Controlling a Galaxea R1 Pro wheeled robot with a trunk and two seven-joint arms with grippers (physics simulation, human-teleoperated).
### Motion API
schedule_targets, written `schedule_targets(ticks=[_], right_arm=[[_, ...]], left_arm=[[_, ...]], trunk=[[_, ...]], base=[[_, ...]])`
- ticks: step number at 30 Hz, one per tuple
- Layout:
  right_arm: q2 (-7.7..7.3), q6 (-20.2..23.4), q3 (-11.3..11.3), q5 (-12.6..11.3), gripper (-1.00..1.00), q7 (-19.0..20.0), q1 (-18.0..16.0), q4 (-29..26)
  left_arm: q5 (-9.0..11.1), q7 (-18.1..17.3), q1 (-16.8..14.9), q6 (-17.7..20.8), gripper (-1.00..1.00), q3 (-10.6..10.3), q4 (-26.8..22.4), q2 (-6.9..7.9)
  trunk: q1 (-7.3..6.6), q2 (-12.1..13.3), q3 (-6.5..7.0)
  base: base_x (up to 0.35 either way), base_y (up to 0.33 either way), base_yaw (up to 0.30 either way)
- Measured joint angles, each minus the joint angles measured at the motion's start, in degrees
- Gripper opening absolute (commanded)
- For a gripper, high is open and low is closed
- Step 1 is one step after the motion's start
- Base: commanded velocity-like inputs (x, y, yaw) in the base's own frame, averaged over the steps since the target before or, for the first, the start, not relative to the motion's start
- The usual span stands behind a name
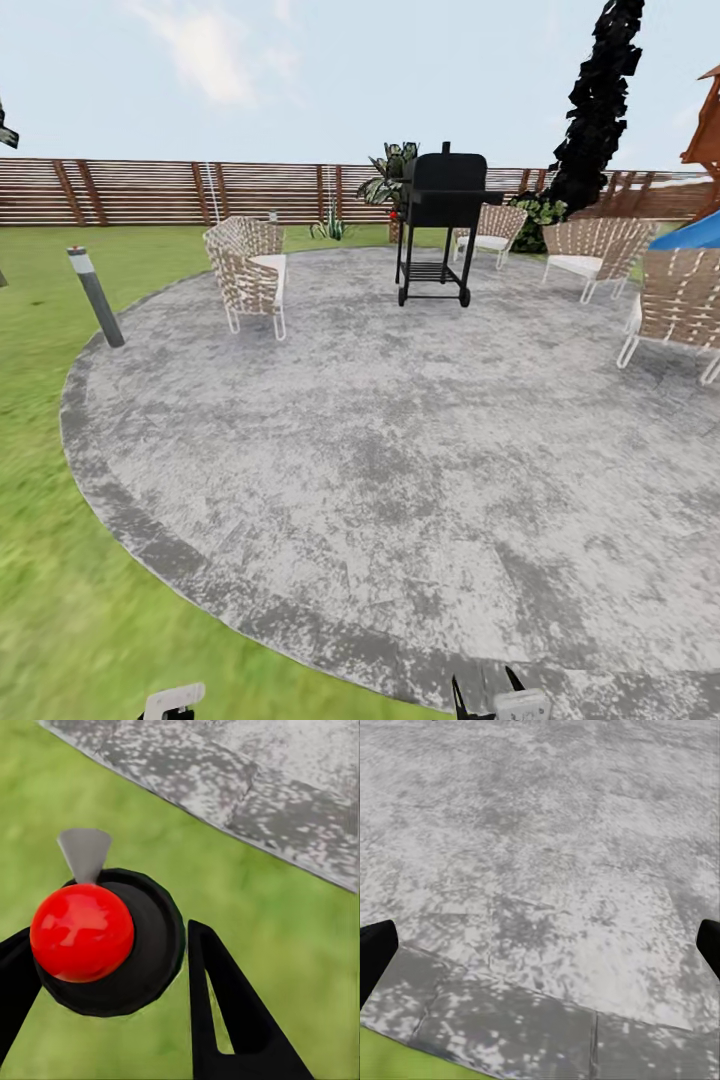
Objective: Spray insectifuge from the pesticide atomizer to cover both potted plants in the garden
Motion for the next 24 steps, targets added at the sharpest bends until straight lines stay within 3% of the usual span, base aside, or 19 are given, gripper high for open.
schedule_targets(ticks=[11, 24], right_arm=[[0.07, -0.01, 0.00, 0.01, 1.00, 0.00, -0.01, 0.01], [0.01, -0.01, 0.00, 0.00, 1.00, 0.00, 0.00, 0.01]], left_arm=[[0.00, 0.00, 0.01, 0.05, -1.00, -0.01, -0.01, -0.05], [0.00, 0.00, 0.00, 0.08, -1.00, 0.00, 0.00, 0.03]], trunk=[[0.00, 0.00, 0.00], [0.00, 0.00, 0.00]], base=[[0.338, -0.030, 0.141], [0.332, -0.112, 0.010]])
